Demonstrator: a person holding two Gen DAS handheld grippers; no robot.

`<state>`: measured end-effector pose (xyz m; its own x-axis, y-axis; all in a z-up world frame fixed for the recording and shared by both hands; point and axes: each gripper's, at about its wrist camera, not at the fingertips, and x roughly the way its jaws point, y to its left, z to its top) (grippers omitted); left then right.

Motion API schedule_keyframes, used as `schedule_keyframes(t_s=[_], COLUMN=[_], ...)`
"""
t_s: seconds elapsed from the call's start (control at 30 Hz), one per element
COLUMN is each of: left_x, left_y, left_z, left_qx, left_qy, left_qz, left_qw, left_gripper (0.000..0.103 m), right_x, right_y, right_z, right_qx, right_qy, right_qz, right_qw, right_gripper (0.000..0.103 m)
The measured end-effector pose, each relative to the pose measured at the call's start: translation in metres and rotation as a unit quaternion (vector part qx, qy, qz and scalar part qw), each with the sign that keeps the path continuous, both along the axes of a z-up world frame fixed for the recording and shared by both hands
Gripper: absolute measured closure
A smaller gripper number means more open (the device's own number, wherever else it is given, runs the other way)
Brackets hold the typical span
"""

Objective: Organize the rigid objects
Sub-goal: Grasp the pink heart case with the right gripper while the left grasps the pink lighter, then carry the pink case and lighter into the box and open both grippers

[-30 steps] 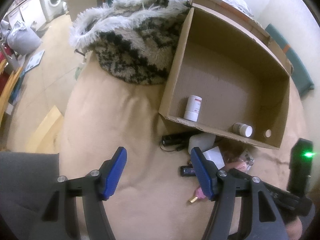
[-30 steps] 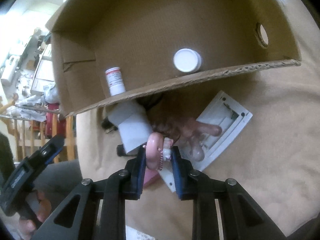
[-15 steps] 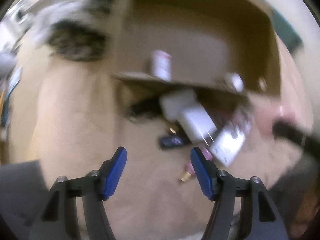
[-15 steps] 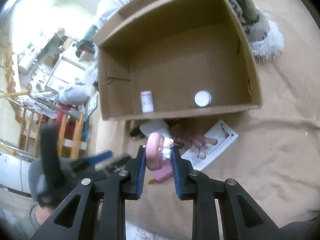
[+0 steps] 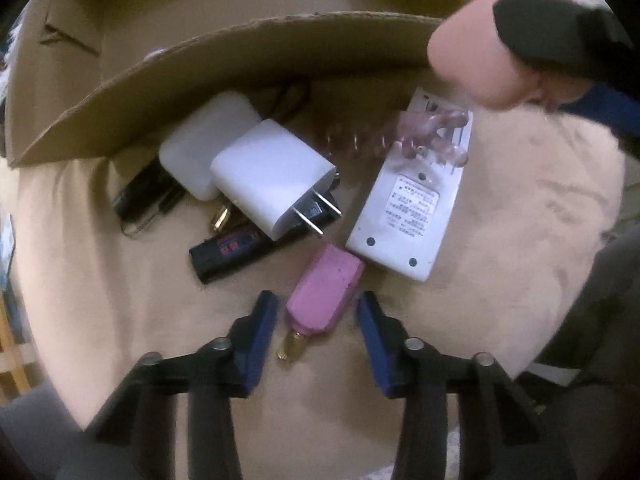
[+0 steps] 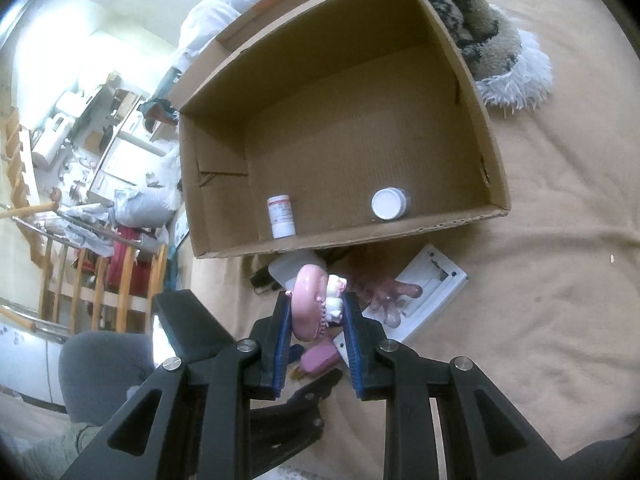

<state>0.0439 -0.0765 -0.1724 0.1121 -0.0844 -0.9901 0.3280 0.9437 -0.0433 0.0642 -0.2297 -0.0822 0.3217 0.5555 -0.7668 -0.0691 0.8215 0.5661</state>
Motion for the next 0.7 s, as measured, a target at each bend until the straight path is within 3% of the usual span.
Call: schedule_keyframes(t_s=[0.33,0.7], left_x=[-0.001,-0.021], left_y=[0.024,0.079], left_z=[0.014,0.072], left_qx=[-0.015,-0.023], left_qy=[-0.012,-0.09], left_qz=[0.023,0.093], left_qw=[0.9996,0.9912], left_gripper=[0.08,0.081], right_x=[0.0,-0.002], right_y=[0.0,0.005], right_z=[0.007,0.014], right_qx=[-0.008,-0.031], right_qy=[-0.01,-0.026], right_qz=[0.001,0.002], right_qw=[1.0,0.999], right_gripper=[0.077,0.077])
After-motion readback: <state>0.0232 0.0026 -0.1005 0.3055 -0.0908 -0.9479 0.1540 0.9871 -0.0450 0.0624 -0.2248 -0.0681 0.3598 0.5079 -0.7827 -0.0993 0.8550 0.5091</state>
